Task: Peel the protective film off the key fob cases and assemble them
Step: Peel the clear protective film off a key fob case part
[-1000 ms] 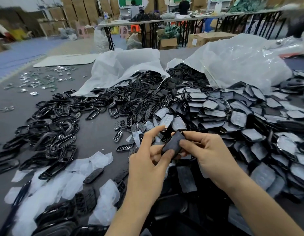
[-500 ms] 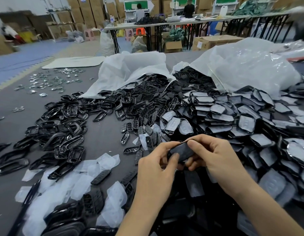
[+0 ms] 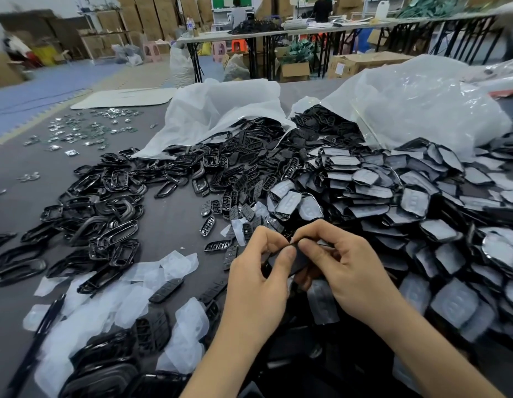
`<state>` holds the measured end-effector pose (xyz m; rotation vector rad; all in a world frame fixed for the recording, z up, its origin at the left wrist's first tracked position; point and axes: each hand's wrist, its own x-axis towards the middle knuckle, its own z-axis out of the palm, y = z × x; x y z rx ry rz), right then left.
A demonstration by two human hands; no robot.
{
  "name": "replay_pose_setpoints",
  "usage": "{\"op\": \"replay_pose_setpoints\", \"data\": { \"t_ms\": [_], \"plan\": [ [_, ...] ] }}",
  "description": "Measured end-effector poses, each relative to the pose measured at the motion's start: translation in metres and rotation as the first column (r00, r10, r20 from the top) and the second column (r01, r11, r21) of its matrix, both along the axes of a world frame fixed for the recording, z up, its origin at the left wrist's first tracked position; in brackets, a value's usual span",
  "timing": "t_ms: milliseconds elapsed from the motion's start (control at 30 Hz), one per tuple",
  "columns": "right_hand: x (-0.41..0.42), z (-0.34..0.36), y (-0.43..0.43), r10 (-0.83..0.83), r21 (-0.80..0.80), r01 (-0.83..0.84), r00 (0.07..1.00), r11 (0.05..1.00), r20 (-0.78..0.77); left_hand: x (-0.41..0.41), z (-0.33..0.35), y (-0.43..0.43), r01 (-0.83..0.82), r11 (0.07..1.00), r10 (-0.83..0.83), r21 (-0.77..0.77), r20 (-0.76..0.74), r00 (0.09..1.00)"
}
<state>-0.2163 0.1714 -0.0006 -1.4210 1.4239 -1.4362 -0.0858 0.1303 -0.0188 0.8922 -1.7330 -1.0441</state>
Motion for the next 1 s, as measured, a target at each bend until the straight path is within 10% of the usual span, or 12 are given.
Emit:
{"op": "replay_pose_setpoints", "data": {
  "t_ms": [1000],
  "plan": [
    [0.0024,-0.0046,-0.0019,0.028,0.073,-0.065,0.902,0.995,0.431,0.0025,-0.001,-0.0019,0.064,0.978,-0.034,0.199,-0.152,0.988]
  ]
}}
